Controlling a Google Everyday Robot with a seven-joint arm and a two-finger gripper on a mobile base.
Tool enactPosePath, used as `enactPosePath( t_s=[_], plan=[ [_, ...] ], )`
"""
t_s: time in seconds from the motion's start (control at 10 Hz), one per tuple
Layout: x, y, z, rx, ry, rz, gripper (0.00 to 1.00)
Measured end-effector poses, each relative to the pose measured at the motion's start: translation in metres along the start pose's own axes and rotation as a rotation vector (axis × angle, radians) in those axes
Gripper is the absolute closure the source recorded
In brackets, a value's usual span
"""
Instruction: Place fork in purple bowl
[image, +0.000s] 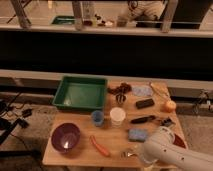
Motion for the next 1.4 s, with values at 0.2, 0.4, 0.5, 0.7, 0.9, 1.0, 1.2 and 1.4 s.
enactPosePath(
  t_s=[0.2,0.4,0.5,0.7,0.9,1.0,1.2,1.4],
  plan=[
    [-0.0001,0.0011,0.0009,0.000,0.000,-0.002,0.20],
    [-0.0003,0.0014,0.0014,0.000,0.000,-0.004,0.20],
    [-0.0004,0.0017,0.0015,0.000,0.000,-0.005,0.20],
    [-0.0017,0.0009,0.0012,0.000,0.000,-0.012,0.20],
    [-0.0035,0.0004,-0.0001,-0.001,0.001,-0.019,0.20],
    [-0.0048,0.0000,-0.0006,-0.001,0.002,-0.024,0.21],
    [-0.0068,-0.0003,-0.0019,0.000,0.002,-0.029,0.35],
    [-0.0085,-0.0007,-0.0019,-0.001,0.000,-0.033,0.44]
  ],
)
